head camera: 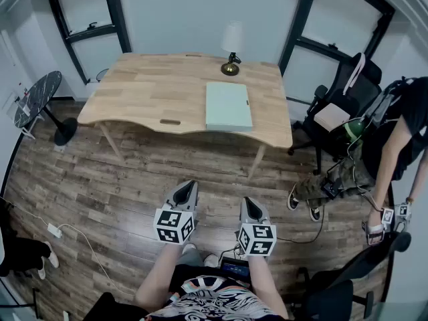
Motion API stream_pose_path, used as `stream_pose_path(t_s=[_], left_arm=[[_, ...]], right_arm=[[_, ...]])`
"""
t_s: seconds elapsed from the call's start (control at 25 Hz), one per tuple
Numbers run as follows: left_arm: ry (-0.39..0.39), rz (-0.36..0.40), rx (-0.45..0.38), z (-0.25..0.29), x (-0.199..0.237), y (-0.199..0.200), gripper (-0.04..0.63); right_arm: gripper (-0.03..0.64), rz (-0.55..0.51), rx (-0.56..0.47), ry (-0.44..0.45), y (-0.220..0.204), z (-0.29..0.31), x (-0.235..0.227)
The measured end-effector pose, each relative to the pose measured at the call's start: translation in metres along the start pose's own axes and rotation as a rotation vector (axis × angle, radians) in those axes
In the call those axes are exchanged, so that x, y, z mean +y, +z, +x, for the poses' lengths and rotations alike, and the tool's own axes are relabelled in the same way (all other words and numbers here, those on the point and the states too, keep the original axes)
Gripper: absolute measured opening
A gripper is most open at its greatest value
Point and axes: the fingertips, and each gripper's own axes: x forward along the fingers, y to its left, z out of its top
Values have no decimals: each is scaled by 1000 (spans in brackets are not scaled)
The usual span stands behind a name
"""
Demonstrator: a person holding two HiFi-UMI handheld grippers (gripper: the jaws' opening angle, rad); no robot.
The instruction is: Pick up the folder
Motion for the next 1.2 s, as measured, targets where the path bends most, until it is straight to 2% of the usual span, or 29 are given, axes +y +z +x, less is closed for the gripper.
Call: stream_pose_path(t_s=[0.2,0.24,0.36,0.48,0.56,0.68,0.84,1.08,1.2], left_arm=[[-153,-202,-26,-15,-11,-7,11],[-150,-201,-8,-17,-11,-11,11],[-73,-96,47,-22,-2,-20,10],[29,-49,42,-24,18,-15,9],[33,-73,10,-22,23,-7,9],[-27,-165,-17,-12,24,-1,9],[2,-231,-12,17,44,-4,9],[18,-226,12,91,75,3,9],[15,-236,40,144,99,17,9]], right_arm=[[5,-5,-4,5,-6,-9,5],[5,-4,-7,4,-8,-11,4],[5,20,-23,-1,-9,-13,1],[5,77,-75,28,-1,-12,3],[5,120,-103,56,6,-8,1],[5,118,-119,104,18,2,-2],[5,174,-119,224,33,24,-4],[5,91,-45,121,43,94,-54],[5,108,-33,93,61,140,-76]])
